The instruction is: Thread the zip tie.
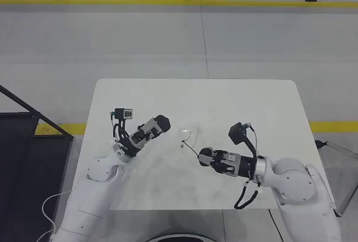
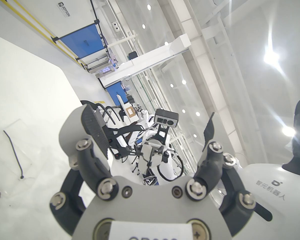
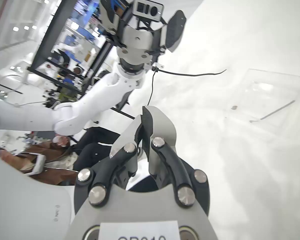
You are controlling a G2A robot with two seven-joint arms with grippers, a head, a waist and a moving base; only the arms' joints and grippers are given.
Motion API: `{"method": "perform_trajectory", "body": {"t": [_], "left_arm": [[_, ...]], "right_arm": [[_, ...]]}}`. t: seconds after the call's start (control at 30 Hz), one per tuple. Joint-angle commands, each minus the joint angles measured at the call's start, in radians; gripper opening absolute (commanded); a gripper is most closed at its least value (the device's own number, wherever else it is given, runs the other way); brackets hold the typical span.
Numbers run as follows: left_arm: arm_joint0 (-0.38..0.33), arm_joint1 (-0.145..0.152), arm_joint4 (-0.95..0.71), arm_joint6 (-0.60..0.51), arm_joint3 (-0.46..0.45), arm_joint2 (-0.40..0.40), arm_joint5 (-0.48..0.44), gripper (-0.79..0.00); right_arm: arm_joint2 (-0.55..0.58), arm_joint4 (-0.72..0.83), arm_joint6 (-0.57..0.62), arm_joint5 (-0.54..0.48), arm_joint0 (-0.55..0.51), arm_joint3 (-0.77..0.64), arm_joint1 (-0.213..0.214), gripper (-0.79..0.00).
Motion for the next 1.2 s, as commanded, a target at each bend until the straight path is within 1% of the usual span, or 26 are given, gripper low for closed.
{"method": "perform_trajectory", "body": {"t": [0.0, 0.1, 0.2, 0.3, 0.4, 0.63, 0.8, 0.93, 1.17], "left_arm": [[0.007, 0.001, 0.013, 0.027, -0.01, -0.004, 0.014, 0.0], [0.013, 0.001, 0.001, 0.048, -0.023, -0.007, 0.035, 0.0], [0.013, 0.001, 0.001, 0.048, -0.023, -0.007, 0.035, 0.0], [0.013, 0.001, 0.001, 0.048, -0.023, -0.007, 0.035, 0.0], [0.013, 0.001, 0.001, 0.048, -0.023, -0.007, 0.035, 0.0], [0.013, 0.001, 0.001, 0.048, -0.023, -0.007, 0.035, 0.0], [0.013, 0.001, 0.001, 0.048, -0.023, -0.007, 0.035, 0.0], [0.013, 0.001, 0.001, 0.048, -0.023, -0.007, 0.035, 0.0], [0.013, 0.001, 0.001, 0.048, -0.023, -0.007, 0.035, 0.0]], "right_arm": [[-0.027, -0.128, -0.013, 0.022, -0.005, -0.034, 0.001, -0.785], [-0.071, -0.294, -0.035, 0.08, -0.009, -0.08, 0.003, -0.785], [-0.114, -0.413, -0.039, 0.131, -0.005, -0.108, 0.003, -0.785], [-0.164, -0.538, -0.039, 0.214, 0.01, -0.123, 0.0, -0.785], [-0.213, -0.641, -0.039, 0.313, 0.041, -0.117, -0.006, -0.785], [-0.348, -0.86, 0.017, 0.473, 0.145, -0.039, -0.029, -0.785], [-0.432, -0.941, 0.071, 0.553, 0.228, 0.033, -0.053, -0.785], [-0.48, -0.968, 0.115, 0.586, 0.282, 0.089, -0.072, -0.785], [-0.54, -0.965, 0.165, 0.59, 0.338, 0.152, -0.1, -0.785]]}}
